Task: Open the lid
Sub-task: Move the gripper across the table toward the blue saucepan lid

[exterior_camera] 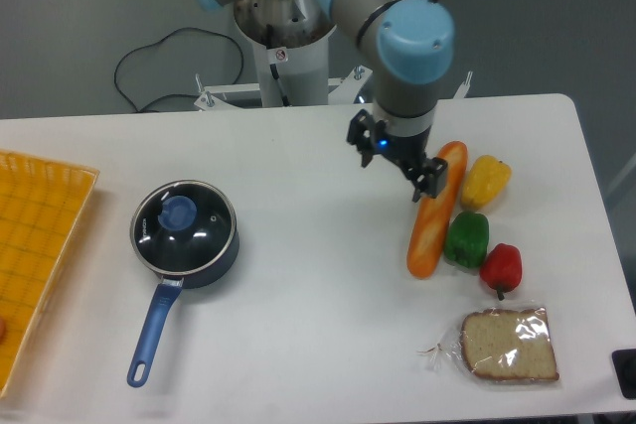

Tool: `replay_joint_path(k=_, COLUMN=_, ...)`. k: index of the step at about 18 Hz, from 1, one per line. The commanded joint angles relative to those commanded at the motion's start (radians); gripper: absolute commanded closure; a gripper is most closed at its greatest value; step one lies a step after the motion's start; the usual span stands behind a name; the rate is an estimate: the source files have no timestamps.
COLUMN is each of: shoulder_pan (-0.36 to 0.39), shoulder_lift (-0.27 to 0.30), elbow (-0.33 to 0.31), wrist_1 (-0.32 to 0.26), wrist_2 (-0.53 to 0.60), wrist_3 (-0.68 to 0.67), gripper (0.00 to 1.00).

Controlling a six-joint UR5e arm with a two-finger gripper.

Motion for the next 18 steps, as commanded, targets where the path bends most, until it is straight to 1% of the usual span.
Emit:
replay_joint_path(k=6, shoulder_pan=-0.055, shoulder_lift=-0.002, elbow=0.003, wrist_1=-0.003, wrist_2=-0.008, wrist_3=-0.077, gripper=0.00)
replay_joint_path(k=12, shoulder_pan=-0.086, shoulder_lift=0.003, elbow=0.006, wrist_1=-0.006, wrist_2=-0.026, wrist_3=-0.133, gripper=0.00)
replay_joint_path(k=18, shoulder_pan=-0.140, shoulder_lift=0.008, elbow=0.005, wrist_1=-0.023, wrist_2=-0.029, wrist_3=-0.202, gripper=0.00)
